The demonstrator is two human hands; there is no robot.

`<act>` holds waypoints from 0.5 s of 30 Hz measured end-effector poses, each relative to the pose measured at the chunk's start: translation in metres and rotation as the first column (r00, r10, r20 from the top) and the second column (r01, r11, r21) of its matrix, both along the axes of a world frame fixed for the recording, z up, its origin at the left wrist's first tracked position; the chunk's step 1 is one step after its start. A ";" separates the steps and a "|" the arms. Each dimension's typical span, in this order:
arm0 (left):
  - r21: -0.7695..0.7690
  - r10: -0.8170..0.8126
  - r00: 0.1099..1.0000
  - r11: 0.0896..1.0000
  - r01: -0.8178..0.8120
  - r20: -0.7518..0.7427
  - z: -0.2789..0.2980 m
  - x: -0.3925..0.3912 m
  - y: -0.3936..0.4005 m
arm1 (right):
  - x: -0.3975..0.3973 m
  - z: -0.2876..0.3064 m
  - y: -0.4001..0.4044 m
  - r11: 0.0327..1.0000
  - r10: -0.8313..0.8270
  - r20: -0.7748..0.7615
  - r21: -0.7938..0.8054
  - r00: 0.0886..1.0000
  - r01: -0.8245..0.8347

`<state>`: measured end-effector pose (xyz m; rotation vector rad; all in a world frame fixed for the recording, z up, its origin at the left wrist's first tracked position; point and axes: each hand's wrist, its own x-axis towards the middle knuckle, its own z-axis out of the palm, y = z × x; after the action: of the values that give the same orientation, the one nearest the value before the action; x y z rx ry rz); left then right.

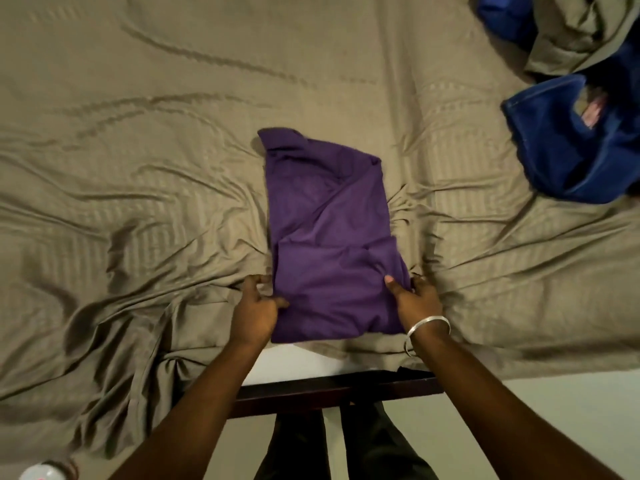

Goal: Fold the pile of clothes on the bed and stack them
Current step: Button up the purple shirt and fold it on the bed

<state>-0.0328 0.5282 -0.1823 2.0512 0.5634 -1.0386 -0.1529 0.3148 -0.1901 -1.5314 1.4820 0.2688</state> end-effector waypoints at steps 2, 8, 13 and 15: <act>-0.021 0.056 0.994 0.998 -0.058 -0.095 0.007 -0.019 0.023 | -0.031 0.002 0.007 0.983 -0.046 -0.107 0.170 0.993 0.064; -0.122 0.271 0.900 0.936 -0.329 -0.342 0.049 -0.038 0.033 | -0.061 0.037 0.017 0.771 -0.259 -0.208 0.543 0.943 0.332; -0.192 0.489 0.778 0.784 -0.590 -0.393 0.039 0.013 -0.011 | -0.016 0.028 -0.005 0.659 -0.609 -0.024 0.540 0.793 0.523; -0.233 0.550 0.739 0.718 -0.656 -0.388 0.032 0.033 -0.031 | 0.009 0.026 -0.012 0.656 -0.638 0.011 0.532 0.770 0.535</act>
<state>0.0005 0.4970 -0.1505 1.2417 1.0432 -0.9416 -0.1437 0.3026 -0.1644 -0.5765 1.5127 0.0893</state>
